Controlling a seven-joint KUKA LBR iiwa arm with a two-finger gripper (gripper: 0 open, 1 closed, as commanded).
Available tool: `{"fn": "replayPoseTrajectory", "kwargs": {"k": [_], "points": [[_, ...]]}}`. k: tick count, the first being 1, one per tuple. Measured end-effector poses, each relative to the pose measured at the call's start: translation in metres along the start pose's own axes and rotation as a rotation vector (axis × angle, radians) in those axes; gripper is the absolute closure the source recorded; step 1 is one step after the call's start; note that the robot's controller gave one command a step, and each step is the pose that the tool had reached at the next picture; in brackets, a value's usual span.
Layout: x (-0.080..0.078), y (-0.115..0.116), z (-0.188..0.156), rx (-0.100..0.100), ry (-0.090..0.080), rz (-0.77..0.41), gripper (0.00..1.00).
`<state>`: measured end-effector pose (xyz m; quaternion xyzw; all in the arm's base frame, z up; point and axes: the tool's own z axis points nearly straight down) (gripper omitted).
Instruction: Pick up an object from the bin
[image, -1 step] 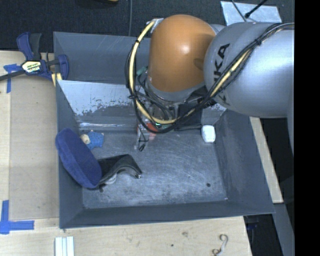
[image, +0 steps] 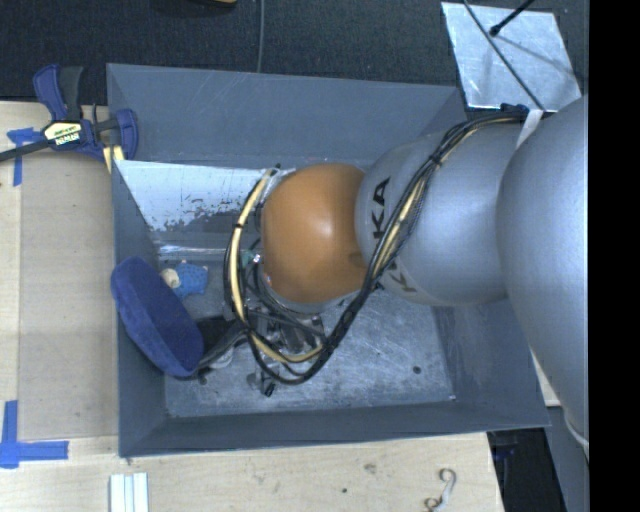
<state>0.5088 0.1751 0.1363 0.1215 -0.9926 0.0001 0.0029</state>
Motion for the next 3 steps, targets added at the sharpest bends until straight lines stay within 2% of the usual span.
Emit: {"fn": "replayPoseTrajectory", "kwargs": {"k": [1,2,3], "points": [[-0.033,-0.026,0.067,0.002,-0.004,-0.137,0.00],[-0.035,-0.025,0.064,0.000,-0.010,-0.135,1.00],[-0.017,-0.030,-0.074,0.003,-0.009,-0.104,1.00]]}}
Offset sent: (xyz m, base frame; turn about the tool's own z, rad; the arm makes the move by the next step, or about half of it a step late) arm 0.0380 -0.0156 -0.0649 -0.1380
